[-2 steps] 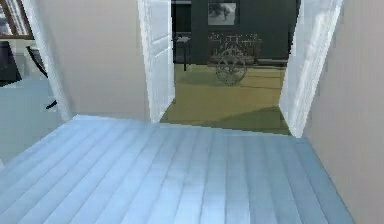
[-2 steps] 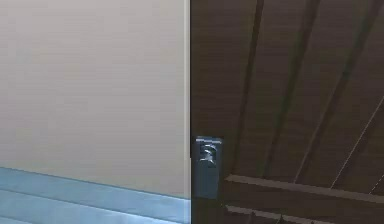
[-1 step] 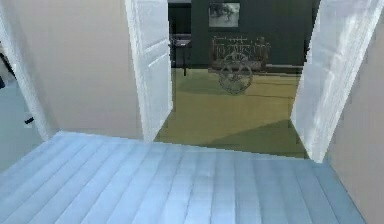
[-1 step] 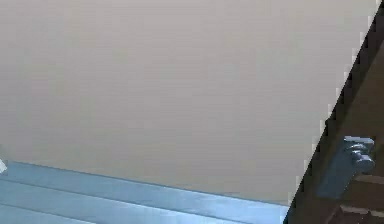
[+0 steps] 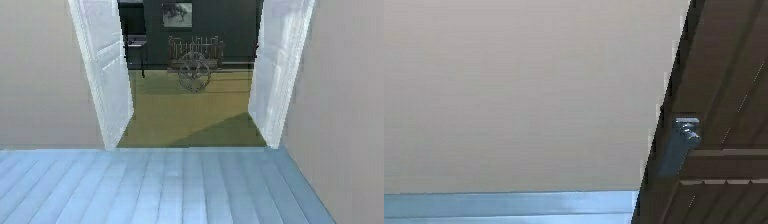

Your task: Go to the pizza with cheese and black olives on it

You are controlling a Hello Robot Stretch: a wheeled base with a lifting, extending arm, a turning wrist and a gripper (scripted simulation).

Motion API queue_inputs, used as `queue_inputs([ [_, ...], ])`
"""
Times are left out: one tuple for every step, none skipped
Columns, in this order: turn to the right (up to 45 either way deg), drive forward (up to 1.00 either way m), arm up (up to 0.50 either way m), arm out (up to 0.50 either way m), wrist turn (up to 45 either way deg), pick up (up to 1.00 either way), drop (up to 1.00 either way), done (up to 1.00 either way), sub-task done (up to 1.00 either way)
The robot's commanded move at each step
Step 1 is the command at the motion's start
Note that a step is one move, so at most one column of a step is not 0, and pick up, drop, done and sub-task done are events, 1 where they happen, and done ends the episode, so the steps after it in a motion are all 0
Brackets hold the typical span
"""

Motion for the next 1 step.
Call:
queue_inputs([
  [0.0, 1.0, 0.0, 0.0, 0.0, 0.0, 0.0, 0.0, 0.0],
])
